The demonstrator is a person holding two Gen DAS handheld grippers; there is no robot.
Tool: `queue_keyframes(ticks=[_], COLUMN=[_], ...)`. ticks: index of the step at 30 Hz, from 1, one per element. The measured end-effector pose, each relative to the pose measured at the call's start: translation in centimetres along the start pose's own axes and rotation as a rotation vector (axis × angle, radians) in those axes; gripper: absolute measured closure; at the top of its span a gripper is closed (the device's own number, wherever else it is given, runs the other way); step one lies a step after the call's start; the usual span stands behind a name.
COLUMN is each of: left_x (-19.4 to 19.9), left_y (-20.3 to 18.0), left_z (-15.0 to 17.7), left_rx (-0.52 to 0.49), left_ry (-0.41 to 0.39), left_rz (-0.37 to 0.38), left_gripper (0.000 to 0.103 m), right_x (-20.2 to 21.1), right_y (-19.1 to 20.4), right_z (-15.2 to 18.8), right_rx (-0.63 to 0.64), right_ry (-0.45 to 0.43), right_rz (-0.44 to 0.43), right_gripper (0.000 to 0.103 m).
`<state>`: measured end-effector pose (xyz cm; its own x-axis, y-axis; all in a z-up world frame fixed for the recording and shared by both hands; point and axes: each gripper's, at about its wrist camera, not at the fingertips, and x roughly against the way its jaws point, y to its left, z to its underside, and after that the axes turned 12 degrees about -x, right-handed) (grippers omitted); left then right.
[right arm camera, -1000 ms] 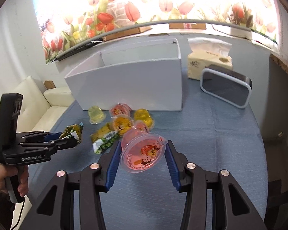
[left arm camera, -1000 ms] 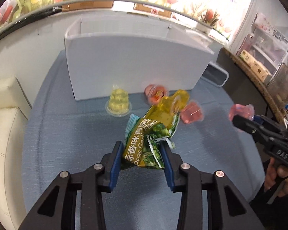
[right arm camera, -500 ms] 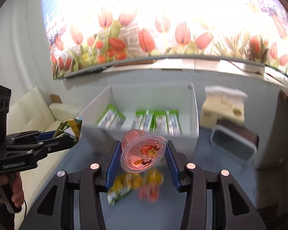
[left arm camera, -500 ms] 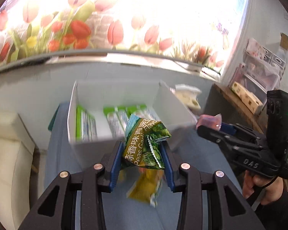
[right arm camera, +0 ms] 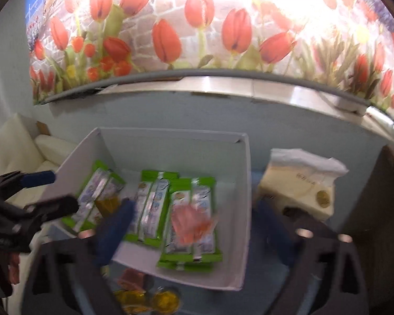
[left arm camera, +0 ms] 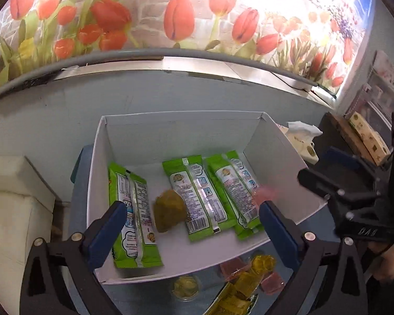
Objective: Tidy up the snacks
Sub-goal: 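Drop the jelly cup and snack bag into the white box, opening both grippers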
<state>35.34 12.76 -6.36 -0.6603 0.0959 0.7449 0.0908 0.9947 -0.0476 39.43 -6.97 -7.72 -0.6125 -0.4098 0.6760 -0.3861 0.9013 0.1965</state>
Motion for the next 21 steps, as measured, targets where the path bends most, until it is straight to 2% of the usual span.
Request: queue_keyframes(ticks=[2, 10, 15, 17, 21], left_x=[-0.2, 1.3, 3.5, 4.6, 6.8], left_y=[-0.2, -0.2, -0.6, -1.1, -2.4], left_z=[0.3, 1.4, 1.6, 2.0, 3.8], left_rx=[-0.012, -0.001, 0.002, -0.004, -0.022], left_ry=[0.017, 0.009, -0.036, -0.045, -0.073], left_rz=[-0.040, -0.072, -0.078, -0.084, -0.117], left_gripper=[0.000, 0.000, 0.000, 0.000, 0.000], right_x=[0.2, 1.5, 3.5, 4.9, 6.6], right_y=[-0.5, -1.8, -1.5, -1.0, -0.3], right_z=[-0.1, 0.7, 1.5, 2.5, 5.0], right_rx=[-0.021, -0.081, -0.106, -0.093, -0.068], right_ry=[0.013, 0.023, 0.010, -0.011, -0.001], right_rz=[-0.013, -0.020, -0.072, -0.087, -0.129], right_gripper=[0.000, 0.000, 0.000, 0.000, 0.000])
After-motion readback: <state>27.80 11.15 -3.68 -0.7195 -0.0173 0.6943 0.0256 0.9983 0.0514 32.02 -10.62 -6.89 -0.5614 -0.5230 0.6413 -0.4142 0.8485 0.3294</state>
